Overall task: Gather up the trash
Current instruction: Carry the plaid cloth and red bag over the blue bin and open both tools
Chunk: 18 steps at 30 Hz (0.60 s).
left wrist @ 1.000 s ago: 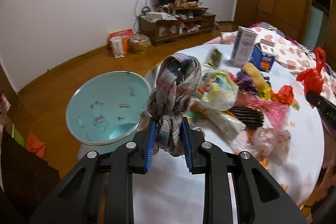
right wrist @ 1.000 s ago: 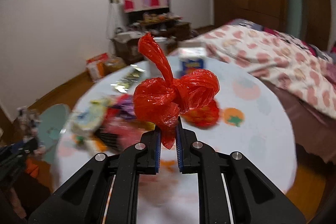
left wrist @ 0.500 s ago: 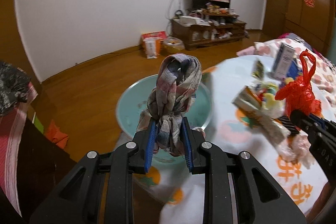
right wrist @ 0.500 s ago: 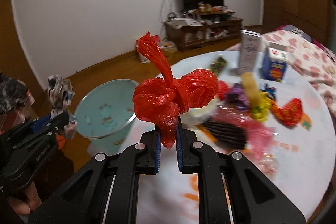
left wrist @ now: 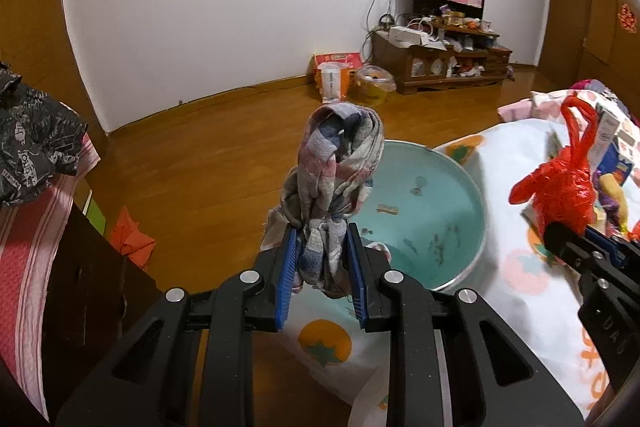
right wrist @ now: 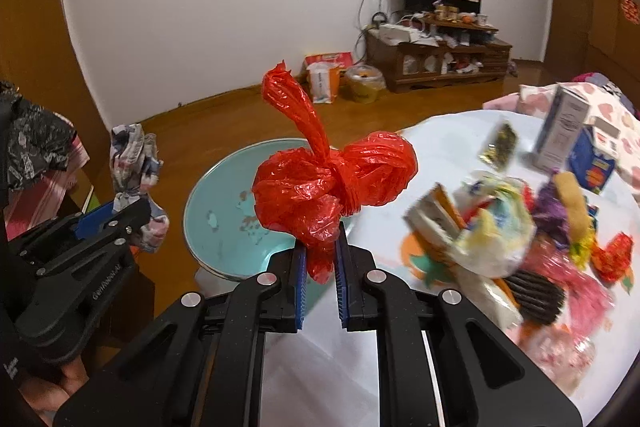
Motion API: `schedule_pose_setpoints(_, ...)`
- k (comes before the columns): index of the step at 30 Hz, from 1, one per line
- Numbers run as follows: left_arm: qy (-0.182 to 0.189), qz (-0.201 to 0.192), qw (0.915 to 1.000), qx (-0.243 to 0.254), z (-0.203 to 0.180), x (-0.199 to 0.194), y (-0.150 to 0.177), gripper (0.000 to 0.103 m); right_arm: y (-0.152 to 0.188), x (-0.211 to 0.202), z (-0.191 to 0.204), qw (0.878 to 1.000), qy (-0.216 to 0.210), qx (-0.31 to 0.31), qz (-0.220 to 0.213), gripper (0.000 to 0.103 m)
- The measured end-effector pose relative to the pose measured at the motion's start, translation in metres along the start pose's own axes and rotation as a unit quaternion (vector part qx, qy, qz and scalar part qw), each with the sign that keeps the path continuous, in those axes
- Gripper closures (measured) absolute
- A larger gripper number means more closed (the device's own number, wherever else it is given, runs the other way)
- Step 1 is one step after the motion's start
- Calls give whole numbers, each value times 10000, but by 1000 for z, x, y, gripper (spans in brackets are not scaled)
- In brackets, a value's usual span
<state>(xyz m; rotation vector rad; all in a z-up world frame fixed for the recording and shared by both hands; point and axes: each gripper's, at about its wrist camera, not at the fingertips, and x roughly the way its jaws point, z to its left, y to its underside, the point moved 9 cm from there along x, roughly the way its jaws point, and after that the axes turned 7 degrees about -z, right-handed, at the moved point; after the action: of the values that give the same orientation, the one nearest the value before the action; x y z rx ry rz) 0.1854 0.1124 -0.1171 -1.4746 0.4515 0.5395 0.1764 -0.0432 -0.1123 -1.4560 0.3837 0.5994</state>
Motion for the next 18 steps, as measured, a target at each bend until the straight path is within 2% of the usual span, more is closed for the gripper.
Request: schedule_pose_setpoints(18, -45, 524, 9986, 44, -4, 63, 18, 79, 17, 75, 17, 9969, -175, -252, 728, 89)
